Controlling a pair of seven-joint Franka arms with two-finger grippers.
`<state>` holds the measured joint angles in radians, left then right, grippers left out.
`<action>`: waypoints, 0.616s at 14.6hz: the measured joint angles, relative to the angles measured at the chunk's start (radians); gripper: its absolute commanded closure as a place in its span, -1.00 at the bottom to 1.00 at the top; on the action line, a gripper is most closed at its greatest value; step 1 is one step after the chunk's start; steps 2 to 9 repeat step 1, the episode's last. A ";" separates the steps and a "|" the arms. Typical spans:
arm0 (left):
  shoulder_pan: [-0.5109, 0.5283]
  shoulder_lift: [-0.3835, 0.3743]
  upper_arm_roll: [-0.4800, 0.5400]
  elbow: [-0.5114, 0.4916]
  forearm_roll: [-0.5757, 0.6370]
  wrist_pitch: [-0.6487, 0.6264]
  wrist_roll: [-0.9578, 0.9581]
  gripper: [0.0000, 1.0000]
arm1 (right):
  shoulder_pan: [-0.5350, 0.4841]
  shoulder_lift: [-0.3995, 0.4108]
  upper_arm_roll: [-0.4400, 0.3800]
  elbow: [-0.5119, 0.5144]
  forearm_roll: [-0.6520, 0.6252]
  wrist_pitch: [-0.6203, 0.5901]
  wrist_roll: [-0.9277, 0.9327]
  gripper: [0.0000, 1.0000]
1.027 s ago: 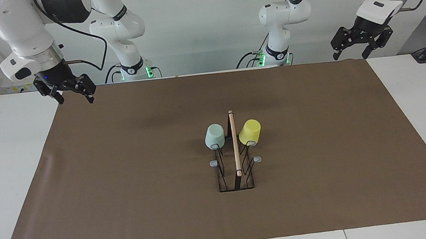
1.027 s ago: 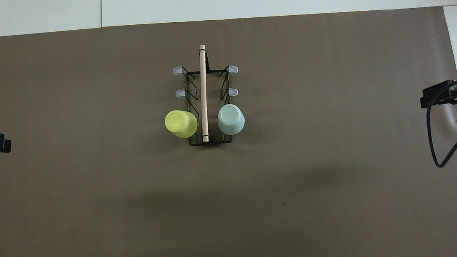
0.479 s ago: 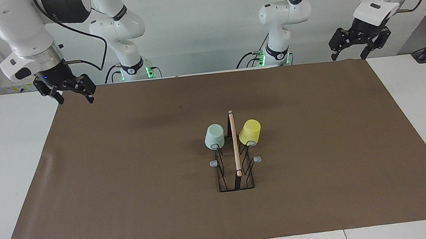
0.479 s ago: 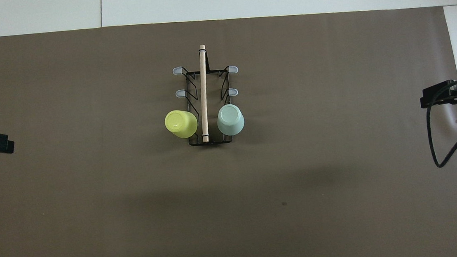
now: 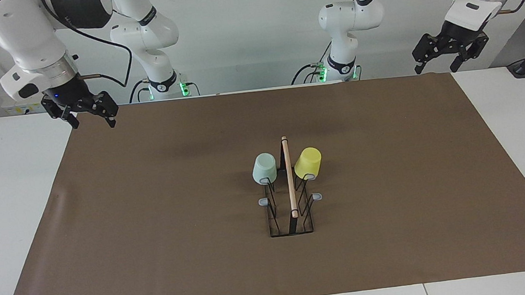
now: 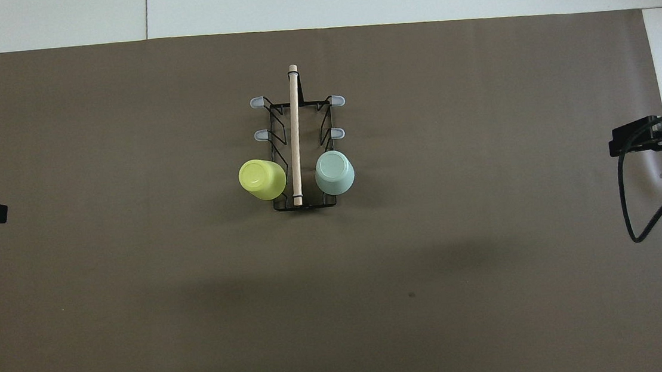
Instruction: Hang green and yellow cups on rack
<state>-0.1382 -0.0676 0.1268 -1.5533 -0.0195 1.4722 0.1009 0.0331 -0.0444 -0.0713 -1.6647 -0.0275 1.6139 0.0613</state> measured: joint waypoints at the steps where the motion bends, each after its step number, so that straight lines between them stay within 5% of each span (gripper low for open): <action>1: 0.005 0.000 -0.006 0.000 0.000 0.000 0.000 -1.00 | 0.000 0.000 0.000 0.000 0.000 0.000 0.000 -1.00; 9: 0.005 0.000 -0.006 0.000 0.000 0.000 0.000 -1.00 | 0.000 0.000 0.000 0.000 0.000 0.000 0.000 -1.00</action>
